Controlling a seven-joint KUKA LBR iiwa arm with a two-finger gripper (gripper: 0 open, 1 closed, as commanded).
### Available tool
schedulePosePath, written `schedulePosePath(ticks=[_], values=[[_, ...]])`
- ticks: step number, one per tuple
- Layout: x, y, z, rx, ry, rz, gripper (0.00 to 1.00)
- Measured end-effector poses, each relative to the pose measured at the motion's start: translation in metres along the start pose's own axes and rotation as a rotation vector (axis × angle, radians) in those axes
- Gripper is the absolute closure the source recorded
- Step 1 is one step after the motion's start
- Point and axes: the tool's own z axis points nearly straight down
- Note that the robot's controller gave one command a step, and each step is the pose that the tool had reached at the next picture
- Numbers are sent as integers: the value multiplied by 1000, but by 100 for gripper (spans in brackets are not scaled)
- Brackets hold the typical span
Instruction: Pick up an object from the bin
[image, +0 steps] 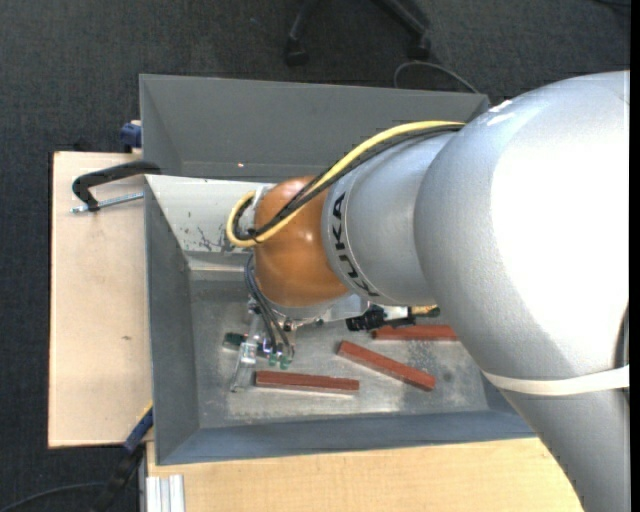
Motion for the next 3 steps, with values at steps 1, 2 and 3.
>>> schedulePosePath(ticks=[1, 2, 3], values=[[0, 1, -1, -1, -2, 1, 0], [-1, 2, -2, -2, -3, 1, 0], [-1, 3, -2, -2, -3, 2, 0]])
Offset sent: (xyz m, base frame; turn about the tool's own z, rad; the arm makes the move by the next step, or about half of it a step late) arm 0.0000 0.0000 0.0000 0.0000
